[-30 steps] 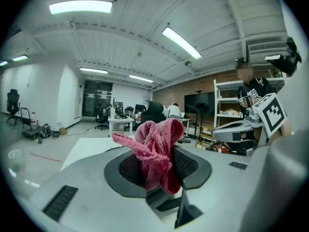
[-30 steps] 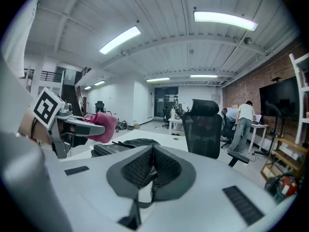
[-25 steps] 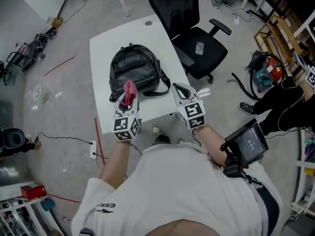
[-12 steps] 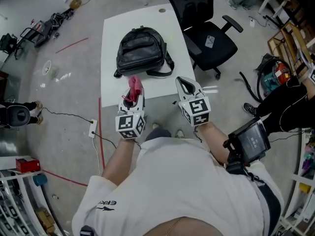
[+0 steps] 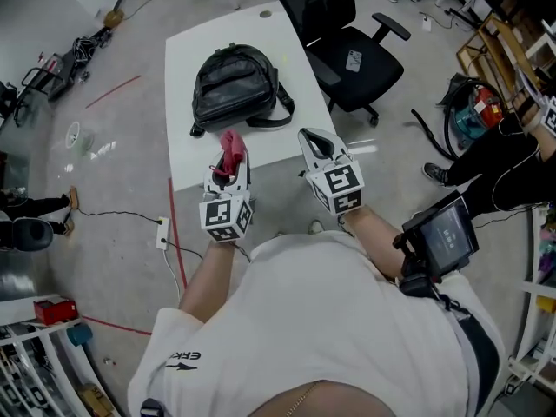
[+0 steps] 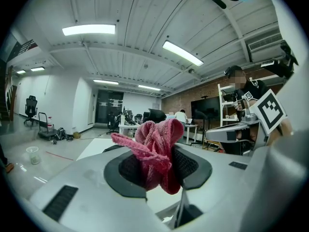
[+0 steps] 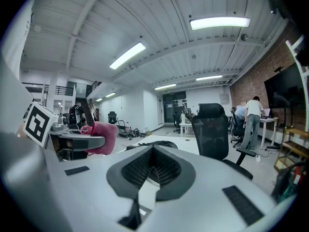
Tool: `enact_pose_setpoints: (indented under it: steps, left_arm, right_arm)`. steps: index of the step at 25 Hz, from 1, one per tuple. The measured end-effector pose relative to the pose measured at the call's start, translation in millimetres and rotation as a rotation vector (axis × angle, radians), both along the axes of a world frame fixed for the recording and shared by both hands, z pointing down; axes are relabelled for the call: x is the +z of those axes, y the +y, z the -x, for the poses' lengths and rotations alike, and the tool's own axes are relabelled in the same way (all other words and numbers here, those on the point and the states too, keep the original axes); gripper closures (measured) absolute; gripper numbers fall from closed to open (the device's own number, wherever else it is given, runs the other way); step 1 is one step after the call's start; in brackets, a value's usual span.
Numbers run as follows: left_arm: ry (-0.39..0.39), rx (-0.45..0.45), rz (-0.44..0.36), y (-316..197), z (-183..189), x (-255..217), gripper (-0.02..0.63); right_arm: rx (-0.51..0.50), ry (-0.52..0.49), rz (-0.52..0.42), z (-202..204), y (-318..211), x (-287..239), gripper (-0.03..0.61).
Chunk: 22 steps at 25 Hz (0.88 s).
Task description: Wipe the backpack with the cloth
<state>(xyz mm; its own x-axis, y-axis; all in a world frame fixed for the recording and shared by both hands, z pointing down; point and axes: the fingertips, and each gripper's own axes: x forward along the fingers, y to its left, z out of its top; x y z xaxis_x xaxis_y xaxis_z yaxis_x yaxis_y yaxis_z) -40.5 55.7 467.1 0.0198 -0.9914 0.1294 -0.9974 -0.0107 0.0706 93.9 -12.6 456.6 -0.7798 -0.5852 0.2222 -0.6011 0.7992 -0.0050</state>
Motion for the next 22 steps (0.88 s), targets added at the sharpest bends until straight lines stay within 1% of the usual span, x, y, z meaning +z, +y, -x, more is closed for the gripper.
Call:
enact_pose_setpoints:
  steps: [4, 11, 22]
  left_arm:
    - [-0.01, 0.012, 0.005, 7.3, 2.7, -1.7, 0.48]
    - [-0.019, 0.043, 0.019, -15.1, -3.5, -3.0, 0.48]
    - [-0.011, 0.083, 0.023, -20.4, -8.4, -2.9, 0.48]
  right_arm:
    - [0.012, -0.001, -0.002, 3.0, 7.6, -1.6, 0.575]
    - [0.037, -0.005, 0.002, -1.5, -9.8, -2.1, 0.575]
    - [0.046, 0.022, 0.013, -2.4, -7.8, 3.2, 0.575]
